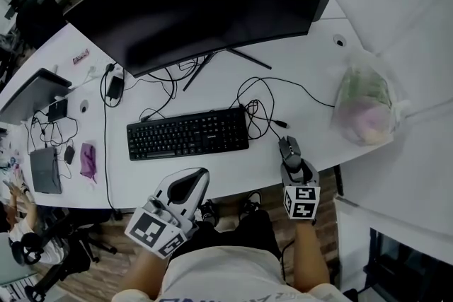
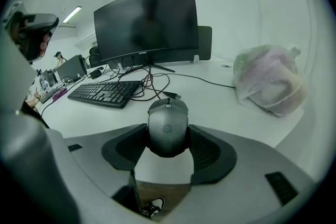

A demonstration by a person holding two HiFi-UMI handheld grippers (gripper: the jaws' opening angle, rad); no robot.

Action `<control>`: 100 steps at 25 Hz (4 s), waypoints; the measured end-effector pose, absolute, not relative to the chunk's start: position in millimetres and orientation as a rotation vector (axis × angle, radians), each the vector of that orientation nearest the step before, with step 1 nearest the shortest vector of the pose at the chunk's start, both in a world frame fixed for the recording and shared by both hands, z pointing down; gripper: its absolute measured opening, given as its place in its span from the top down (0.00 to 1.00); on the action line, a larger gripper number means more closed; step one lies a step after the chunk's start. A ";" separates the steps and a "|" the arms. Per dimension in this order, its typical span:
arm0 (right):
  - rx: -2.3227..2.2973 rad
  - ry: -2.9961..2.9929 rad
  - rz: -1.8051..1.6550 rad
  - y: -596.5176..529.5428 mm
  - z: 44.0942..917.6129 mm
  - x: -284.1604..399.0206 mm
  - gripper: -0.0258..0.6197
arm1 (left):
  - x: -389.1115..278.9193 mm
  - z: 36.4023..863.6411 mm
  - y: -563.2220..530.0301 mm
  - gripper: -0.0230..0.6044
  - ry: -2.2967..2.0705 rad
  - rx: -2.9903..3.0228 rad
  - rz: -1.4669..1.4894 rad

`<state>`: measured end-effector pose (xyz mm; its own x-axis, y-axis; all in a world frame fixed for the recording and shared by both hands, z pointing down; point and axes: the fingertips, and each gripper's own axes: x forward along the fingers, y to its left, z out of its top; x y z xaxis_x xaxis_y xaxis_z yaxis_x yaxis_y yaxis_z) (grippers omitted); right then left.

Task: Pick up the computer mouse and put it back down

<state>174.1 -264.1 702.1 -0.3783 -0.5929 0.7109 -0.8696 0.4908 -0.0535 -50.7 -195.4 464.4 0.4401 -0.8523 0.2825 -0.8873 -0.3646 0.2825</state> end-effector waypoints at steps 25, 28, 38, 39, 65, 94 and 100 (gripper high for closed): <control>1.125 -2.051 0.536 -253.0 711.7 168.1 0.54 | -53.9 462.4 -196.2 0.96 -1.467 2.316 0.094; 1.166 -2.084 0.496 -256.2 693.3 167.8 0.54 | -54.9 456.3 -194.1 0.96 -1.465 2.333 0.082; 1.303 -2.162 0.386 -255.7 630.9 165.4 0.64 | -58.8 439.0 -182.8 0.96 -1.444 2.377 0.028; 1.323 -2.166 0.368 -255.4 623.1 165.6 0.66 | -59.5 437.5 -181.6 0.96 -1.441 2.381 0.022; 1.553 -2.367 -0.003 -225.2 406.8 142.1 0.91 | -75.5 354.8 -163.4 0.96 -1.380 2.574 -0.209; 1.628 -2.593 -0.078 -200.1 325.3 135.6 0.93 | -69.1 321.4 -159.2 0.96 -1.360 2.715 -0.187; 1.619 -2.584 -0.067 -198.6 328.7 137.5 0.93 | -65.3 324.0 -158.2 0.96 -1.355 2.710 -0.192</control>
